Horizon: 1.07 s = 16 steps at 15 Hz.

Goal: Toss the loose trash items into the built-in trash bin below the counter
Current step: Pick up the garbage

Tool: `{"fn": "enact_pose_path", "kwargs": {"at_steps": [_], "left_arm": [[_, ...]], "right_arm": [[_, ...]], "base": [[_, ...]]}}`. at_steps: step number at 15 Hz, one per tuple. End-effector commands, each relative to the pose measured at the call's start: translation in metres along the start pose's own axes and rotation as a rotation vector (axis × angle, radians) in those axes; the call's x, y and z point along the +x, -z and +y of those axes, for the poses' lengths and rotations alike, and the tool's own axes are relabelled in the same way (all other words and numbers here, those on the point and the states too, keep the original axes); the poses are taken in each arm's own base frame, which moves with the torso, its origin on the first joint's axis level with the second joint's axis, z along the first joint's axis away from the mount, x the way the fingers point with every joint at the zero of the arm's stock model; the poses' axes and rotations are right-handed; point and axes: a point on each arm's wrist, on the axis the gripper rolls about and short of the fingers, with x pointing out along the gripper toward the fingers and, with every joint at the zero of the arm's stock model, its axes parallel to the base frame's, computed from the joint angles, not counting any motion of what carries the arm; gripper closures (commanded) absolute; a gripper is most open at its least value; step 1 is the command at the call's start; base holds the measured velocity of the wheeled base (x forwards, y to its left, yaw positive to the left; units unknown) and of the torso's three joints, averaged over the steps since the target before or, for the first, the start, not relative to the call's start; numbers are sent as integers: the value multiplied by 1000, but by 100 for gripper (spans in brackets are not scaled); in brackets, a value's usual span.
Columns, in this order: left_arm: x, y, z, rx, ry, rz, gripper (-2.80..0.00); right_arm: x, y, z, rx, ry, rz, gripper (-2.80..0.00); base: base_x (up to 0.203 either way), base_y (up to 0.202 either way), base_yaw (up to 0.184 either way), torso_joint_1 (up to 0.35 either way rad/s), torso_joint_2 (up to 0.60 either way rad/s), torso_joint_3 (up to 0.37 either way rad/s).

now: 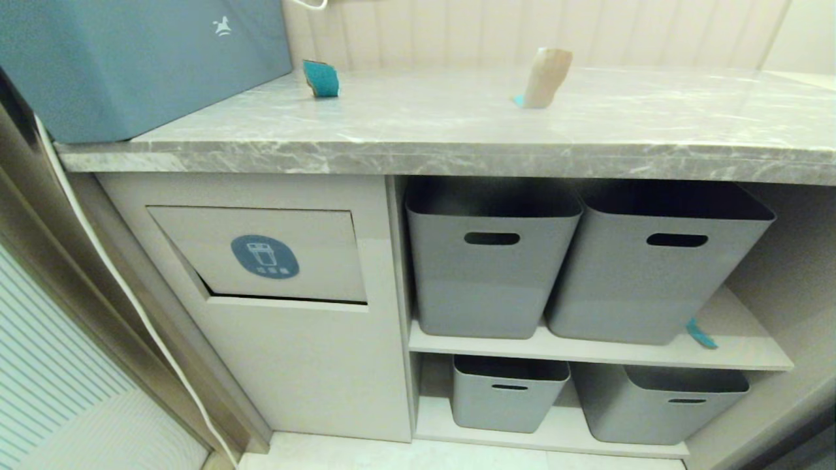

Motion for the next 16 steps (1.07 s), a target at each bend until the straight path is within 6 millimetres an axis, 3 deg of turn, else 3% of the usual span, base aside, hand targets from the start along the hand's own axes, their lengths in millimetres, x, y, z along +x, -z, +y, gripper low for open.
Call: {"fn": "enact_pose_path", "kwargs": {"at_steps": [1, 16], "left_arm": [[0, 1, 0, 0, -1, 4, 0], [0, 0, 0, 0, 1, 1, 0]], "right_arm": [[0, 0, 0, 0, 0, 1, 0], [0, 0, 0, 0, -1, 2, 0]], "base": [[0, 0, 0, 33, -271, -261], [0, 0, 0, 175, -459, -286]]}}
